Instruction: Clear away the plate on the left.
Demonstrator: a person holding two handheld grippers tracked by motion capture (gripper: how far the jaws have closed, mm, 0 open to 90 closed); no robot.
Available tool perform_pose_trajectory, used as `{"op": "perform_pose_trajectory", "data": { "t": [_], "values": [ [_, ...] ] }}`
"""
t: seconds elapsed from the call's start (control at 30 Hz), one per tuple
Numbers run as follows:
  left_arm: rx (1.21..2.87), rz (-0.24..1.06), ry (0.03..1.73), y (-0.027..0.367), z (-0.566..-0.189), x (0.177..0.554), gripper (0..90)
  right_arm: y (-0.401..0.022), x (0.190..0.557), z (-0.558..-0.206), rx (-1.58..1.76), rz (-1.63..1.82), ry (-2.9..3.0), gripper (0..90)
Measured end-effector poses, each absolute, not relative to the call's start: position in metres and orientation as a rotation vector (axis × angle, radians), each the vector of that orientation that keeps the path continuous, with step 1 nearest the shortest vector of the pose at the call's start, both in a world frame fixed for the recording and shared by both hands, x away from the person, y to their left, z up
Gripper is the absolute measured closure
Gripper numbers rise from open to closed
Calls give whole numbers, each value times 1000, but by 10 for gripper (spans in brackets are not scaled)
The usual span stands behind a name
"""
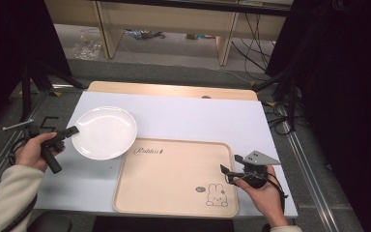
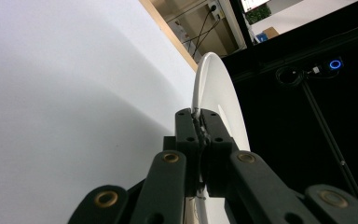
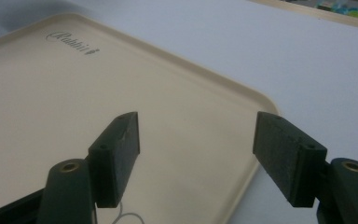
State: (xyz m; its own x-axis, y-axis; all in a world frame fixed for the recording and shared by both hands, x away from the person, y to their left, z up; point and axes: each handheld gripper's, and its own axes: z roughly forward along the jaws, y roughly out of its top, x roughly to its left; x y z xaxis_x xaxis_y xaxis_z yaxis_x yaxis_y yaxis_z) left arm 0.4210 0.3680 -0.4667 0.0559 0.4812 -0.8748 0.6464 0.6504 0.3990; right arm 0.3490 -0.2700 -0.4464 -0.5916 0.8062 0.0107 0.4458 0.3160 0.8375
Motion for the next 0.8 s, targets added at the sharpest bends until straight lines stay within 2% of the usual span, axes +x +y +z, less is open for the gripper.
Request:
{"op": "perform_pose_trajectory", "data": {
  "t": [0.8],
  "values": [
    [984,-197,1558,342,-463,425,868,-271,349,-446,1093,1183,2166,327]
  ]
}}
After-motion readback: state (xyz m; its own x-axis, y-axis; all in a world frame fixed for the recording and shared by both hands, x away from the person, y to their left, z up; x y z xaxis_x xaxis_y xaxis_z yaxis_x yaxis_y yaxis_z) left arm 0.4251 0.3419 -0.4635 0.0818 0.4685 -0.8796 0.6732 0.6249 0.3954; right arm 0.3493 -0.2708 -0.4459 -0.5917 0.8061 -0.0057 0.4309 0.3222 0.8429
